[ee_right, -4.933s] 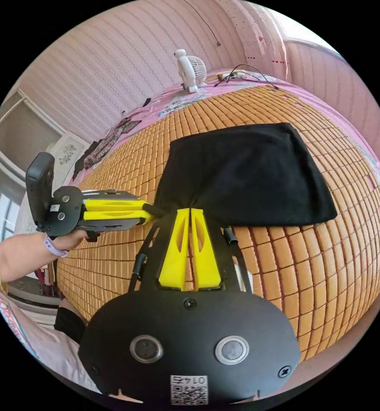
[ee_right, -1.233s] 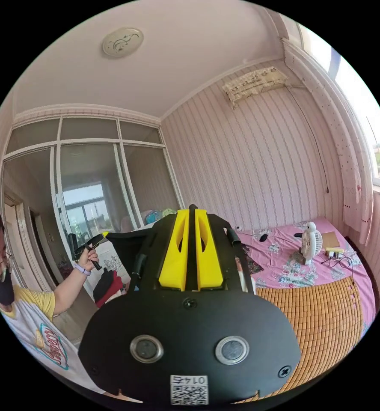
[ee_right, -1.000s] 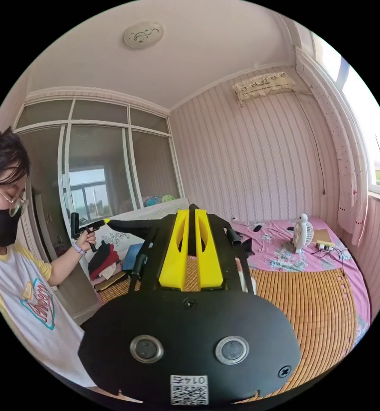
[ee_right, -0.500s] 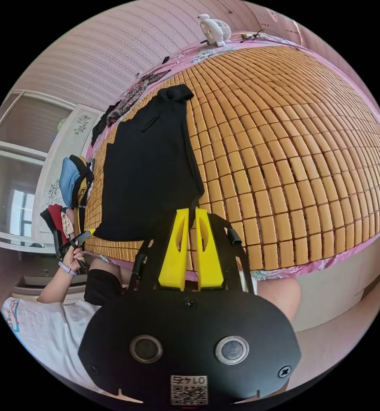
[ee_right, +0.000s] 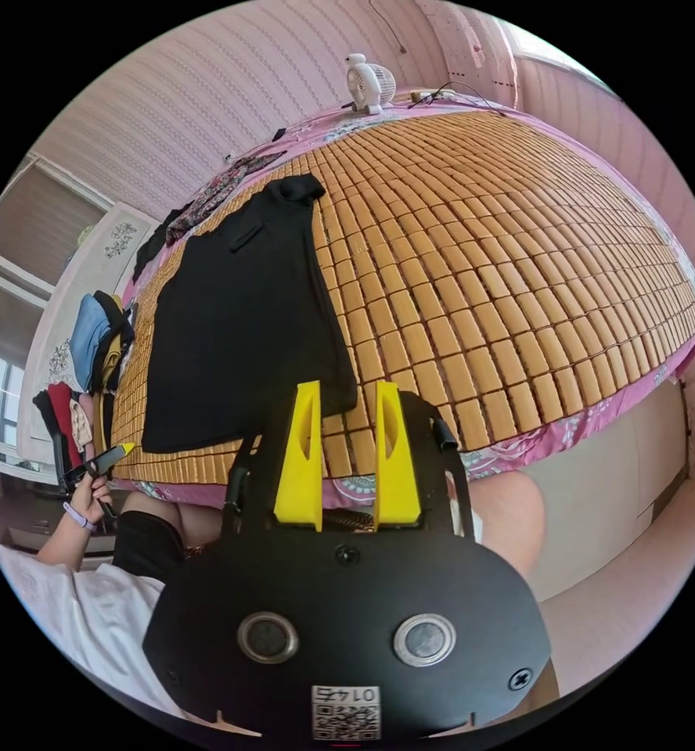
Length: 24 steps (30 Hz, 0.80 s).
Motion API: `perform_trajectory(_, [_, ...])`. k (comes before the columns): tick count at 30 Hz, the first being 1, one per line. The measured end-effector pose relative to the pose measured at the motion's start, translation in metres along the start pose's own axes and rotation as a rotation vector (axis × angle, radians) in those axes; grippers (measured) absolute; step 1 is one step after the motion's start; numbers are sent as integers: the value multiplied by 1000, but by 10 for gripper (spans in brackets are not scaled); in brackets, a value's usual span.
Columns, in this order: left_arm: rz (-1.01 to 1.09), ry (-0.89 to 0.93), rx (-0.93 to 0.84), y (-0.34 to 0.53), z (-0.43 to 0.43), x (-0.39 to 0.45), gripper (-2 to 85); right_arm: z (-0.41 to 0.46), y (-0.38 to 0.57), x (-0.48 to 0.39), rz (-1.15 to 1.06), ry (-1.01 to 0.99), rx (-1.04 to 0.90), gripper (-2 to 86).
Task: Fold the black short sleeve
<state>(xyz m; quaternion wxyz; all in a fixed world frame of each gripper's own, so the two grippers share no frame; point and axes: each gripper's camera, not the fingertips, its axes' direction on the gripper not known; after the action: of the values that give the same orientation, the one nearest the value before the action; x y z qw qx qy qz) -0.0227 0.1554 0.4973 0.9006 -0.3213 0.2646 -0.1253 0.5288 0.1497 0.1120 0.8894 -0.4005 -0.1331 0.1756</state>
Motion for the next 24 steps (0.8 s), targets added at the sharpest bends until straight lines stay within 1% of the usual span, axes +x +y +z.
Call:
perform_trajectory(3, [11,-76,-76,-9,19,10,72,12,-13,-7,-19,17,-45,104])
perform_trajectory(6, [29,-141,-82,-11,22,14,58,18,-24,-11,-27,75,-71,78])
perform_trajectory(9, [38,-136,-116,-13,22,13,43,18,-30,-8,-24,119,-82,36])
perform_trajectory(11, [50,-129,-134,-13,23,15,33,15,-33,-3,-21,87,-86,15])
perform_trajectory(16, [68,-154,-140,-1,17,19,10,2,-34,1,-42,67,-85,8])
perform_trajectory(21, [70,-21,-144,40,-6,10,-1,-14,-18,11,34,96,-110,8])
perform_trajectory(24, [69,-64,-135,66,-11,2,-7,-17,-3,14,38,87,-103,9])
